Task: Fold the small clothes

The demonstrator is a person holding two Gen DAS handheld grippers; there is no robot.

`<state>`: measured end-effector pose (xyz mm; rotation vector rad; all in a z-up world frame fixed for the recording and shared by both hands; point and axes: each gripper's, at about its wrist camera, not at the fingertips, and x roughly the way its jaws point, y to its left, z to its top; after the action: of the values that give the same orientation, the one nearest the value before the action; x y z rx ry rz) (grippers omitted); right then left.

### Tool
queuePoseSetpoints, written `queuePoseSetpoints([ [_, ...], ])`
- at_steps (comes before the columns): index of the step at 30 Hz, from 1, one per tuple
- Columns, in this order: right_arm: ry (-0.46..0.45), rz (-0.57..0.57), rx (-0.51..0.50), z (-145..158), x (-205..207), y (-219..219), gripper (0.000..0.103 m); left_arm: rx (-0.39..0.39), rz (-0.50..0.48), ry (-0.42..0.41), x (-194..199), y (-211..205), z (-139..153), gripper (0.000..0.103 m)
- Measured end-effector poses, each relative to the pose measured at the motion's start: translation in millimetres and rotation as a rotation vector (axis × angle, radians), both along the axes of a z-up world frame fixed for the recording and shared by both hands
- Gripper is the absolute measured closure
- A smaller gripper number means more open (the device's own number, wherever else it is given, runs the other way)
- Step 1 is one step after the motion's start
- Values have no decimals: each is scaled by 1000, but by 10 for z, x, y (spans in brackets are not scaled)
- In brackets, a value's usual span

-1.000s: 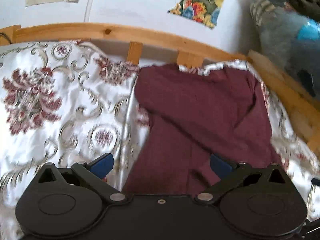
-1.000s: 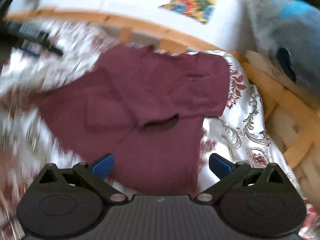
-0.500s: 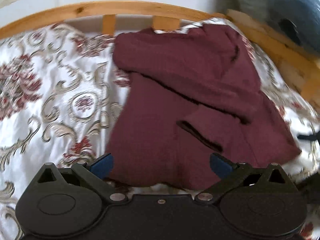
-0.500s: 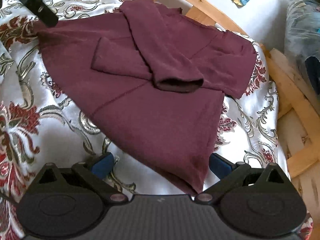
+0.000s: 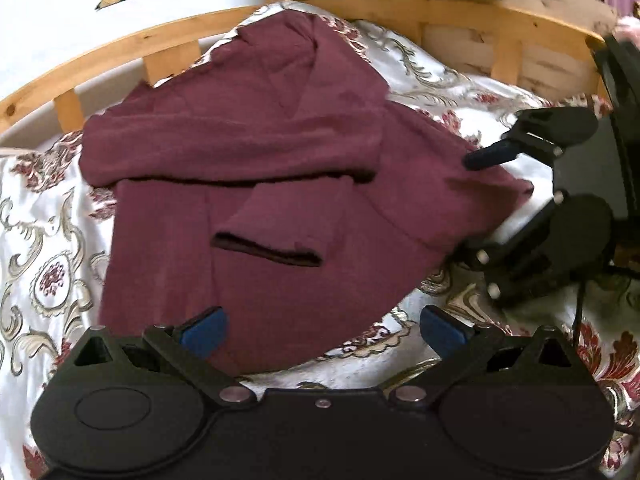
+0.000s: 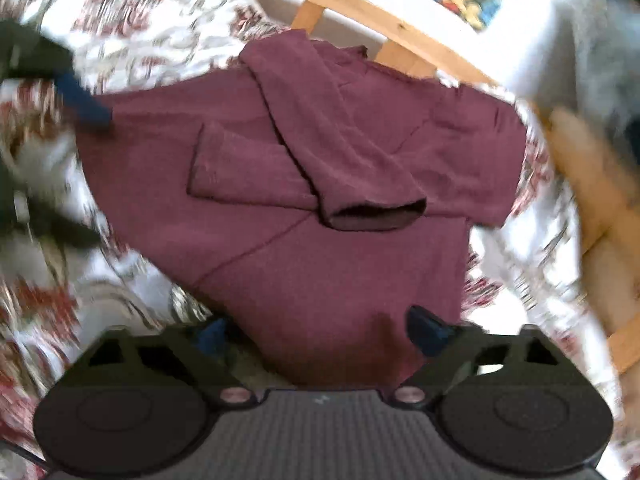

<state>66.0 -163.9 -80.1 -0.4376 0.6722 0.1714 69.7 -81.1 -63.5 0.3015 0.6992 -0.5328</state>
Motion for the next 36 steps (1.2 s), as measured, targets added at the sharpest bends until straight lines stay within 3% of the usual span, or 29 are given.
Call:
queuePoseSetpoints([
  [2, 12, 8, 35, 9, 8, -6, 27, 43, -37, -38, -18, -88, -40, 1],
  [7, 21, 52, 112, 55, 9, -2, 67, 145, -48, -116, 38, -261, -114, 1],
  [10, 26, 54, 175, 83, 7, -15, 80, 198, 9, -127, 150, -316, -178, 1],
  [13, 23, 36, 271, 133, 41, -109, 85, 227, 8, -136, 202, -365, -225, 0],
  [18, -4, 4, 362, 214, 61, -273, 88, 294, 40, -211, 188, -360, -218, 0],
  [21, -38, 1, 365, 267, 54, -284, 89, 337, 88, -253, 187, -256, -190, 9],
  [23, -58, 3, 352, 288, 25, -268, 89, 372, 118, -297, 167, -152, -172, 15],
  [25, -67, 6, 316, 282, 7, -241, 89, 406, 131, -317, 148, -49, -178, 28],
  [29, -44, -4, 204, 188, 2, -134, 88, 398, 192, -269, 190, 126, -203, 31],
  [30, -33, -9, 163, 154, 5, -108, 83, 379, 208, -258, 207, 161, -183, 31],
  [31, -19, -17, 117, 110, 13, -90, 68, 371, 222, -254, 218, 179, -171, 31],
  [33, -1, -42, 48, 46, 19, -102, 50, 379, 245, -263, 241, 211, -154, 31],
  [35, 6, -81, 90, 62, 14, -185, 49, 375, 265, -265, 257, 261, -159, 31],
  [36, 6, -106, 120, 74, 15, -234, 49, 364, 271, -262, 258, 287, -159, 37],
])
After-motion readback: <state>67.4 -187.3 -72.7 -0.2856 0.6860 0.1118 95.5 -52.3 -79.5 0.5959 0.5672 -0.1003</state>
